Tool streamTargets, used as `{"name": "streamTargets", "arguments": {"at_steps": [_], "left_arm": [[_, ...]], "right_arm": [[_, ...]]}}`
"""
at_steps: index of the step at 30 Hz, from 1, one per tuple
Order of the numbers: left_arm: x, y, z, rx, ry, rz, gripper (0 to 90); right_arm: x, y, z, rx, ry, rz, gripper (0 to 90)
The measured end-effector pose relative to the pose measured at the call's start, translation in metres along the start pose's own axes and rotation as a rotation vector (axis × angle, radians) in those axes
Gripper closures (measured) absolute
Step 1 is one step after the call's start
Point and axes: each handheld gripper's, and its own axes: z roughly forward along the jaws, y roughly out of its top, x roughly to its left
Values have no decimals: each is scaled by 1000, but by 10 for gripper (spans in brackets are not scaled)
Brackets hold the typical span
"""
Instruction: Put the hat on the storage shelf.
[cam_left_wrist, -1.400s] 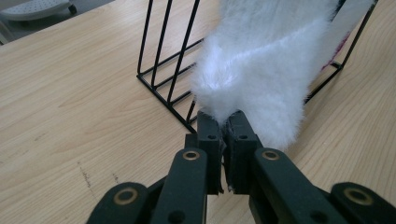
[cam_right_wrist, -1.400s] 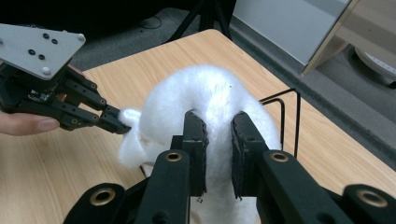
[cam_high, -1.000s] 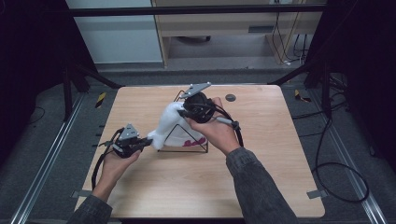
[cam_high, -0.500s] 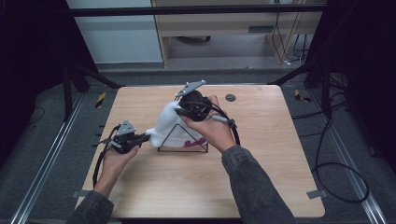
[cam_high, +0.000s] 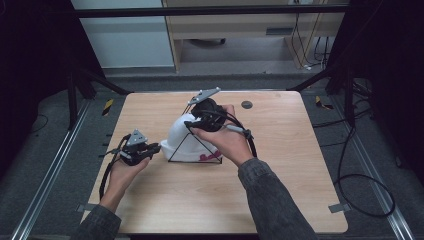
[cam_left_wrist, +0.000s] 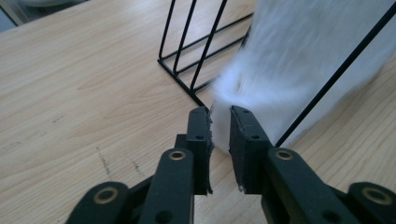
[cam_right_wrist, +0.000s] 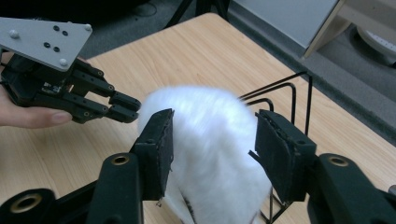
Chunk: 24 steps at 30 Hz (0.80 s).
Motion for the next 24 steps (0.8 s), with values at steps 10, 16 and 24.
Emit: {"name": "streamTargets", "arguments": {"at_steps": [10, 16, 24], "left_arm": [[-5, -3, -23, 15, 72, 22, 446], [-10, -13, -25, 47, 74, -20, 119], [-15, -22, -27, 56, 41, -45, 53]], "right_arm": [[3, -7, -17, -46, -48, 16, 207], [-1, -19, -24, -62, -66, 29, 100], [-9, -38, -36, -80, -79, 52, 72]]}}
